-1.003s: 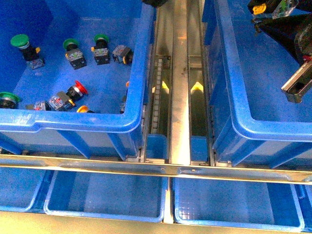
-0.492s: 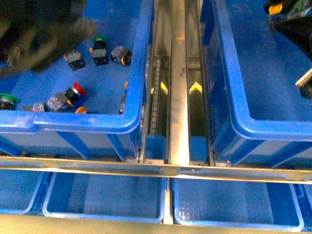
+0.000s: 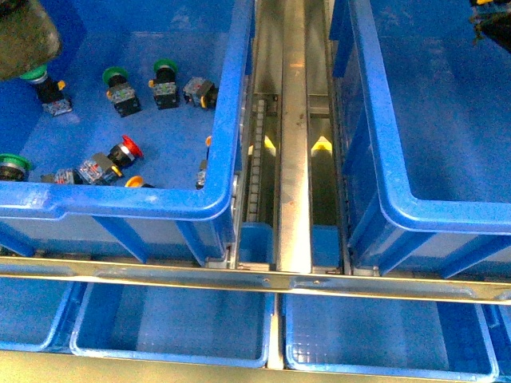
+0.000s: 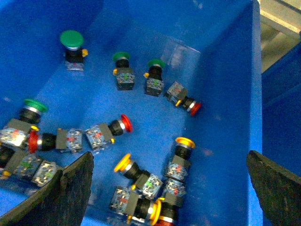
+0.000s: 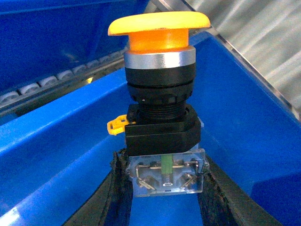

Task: Pick red and yellow buttons and place in box

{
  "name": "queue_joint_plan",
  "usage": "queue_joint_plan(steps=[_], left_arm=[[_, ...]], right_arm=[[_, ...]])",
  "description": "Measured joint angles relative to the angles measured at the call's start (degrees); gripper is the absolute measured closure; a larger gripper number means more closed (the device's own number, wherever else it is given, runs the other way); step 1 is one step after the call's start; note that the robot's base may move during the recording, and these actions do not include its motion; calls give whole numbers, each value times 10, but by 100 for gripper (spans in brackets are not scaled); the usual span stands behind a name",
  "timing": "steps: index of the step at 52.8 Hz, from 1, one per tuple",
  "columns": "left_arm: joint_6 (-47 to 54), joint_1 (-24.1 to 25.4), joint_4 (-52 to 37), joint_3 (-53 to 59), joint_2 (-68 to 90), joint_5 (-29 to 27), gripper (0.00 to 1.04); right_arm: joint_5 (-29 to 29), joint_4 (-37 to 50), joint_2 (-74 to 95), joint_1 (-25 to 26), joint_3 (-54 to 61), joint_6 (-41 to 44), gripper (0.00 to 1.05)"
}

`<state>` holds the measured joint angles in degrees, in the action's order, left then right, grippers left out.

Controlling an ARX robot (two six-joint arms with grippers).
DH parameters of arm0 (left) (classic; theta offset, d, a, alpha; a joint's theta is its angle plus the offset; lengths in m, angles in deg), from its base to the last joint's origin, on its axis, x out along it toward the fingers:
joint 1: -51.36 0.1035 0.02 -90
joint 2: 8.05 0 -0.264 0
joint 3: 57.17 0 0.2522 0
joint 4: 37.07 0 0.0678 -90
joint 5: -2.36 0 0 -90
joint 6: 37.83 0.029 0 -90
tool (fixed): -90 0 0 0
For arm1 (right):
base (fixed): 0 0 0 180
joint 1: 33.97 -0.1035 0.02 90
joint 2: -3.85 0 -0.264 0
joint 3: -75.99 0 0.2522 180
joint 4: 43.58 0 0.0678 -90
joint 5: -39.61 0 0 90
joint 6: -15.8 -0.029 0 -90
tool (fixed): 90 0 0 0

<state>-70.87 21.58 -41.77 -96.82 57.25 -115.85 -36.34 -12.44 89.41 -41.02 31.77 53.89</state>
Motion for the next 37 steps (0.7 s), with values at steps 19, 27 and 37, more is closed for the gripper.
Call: queue_joint_plan(steps=[19, 27, 37], left_arm=[[-47, -41, 67, 143, -108, -92, 8], [90, 6, -204, 234, -65, -4, 25], [289, 95, -265, 252, -216, 89, 62]], right_arm=[[-51, -36, -64, 8, 11, -106, 73], [-64, -43, -70, 3, 14, -132, 73], [-76, -57, -70, -2, 17, -150, 73]])
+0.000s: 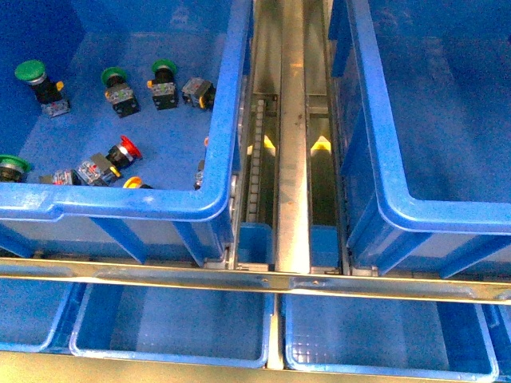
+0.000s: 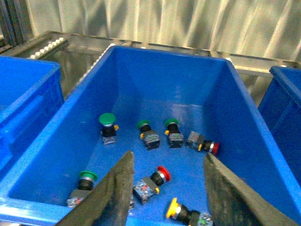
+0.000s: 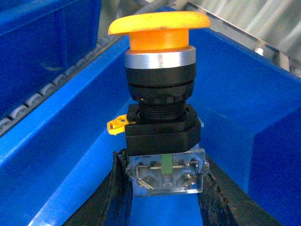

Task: Pick red and yellow buttons and place in box

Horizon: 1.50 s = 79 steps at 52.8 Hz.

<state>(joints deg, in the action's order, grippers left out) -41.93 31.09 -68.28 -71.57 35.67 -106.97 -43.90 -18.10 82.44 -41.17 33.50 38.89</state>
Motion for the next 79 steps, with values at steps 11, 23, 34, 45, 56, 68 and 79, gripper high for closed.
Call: queue_joint_plan(steps=[11, 23, 34, 45, 56, 68, 79], left_arm=[[28, 69, 176, -3, -157, 64, 99], [32, 111, 241, -3, -226, 106, 102], [34, 193, 296, -3, -283, 184, 102], [35, 200, 333, -3, -323, 193, 102], [35, 200, 421, -4, -390, 194, 102], [37, 202, 450, -4, -428, 196, 62], [39, 202, 450, -4, -429, 193, 33]], right_arm=[[2, -1, -3, -13, 1, -10, 73], [-7, -1, -6, -9, 10, -14, 73], [-9, -1, -12, -2, 15, -15, 73], [-10, -3, -14, -3, 21, -20, 73], [-10, -1, -14, -4, 21, -25, 73], [-15, 8, -13, -6, 23, -28, 73], [-9, 8, -14, -10, 25, -28, 73]])
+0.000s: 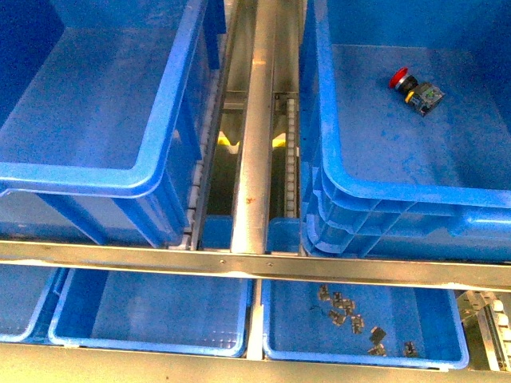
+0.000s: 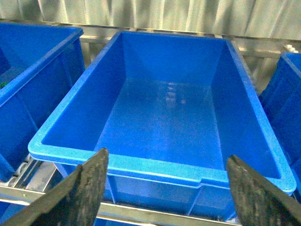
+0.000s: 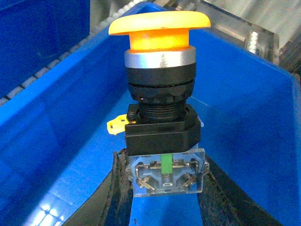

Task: Pick red and yellow buttons and place in box

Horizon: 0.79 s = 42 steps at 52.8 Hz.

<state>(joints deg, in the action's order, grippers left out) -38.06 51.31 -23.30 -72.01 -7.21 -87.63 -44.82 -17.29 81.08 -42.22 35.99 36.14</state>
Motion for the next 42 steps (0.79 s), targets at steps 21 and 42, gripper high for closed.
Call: queue_joint_plan(steps=[21, 42], left_arm=[[-1, 0, 0, 0, 0, 0, 51], [0, 0, 0, 0, 0, 0, 8]], right_arm=[[1, 0, 0, 1, 4, 0, 73], [31, 2, 92, 30, -46, -9, 73]])
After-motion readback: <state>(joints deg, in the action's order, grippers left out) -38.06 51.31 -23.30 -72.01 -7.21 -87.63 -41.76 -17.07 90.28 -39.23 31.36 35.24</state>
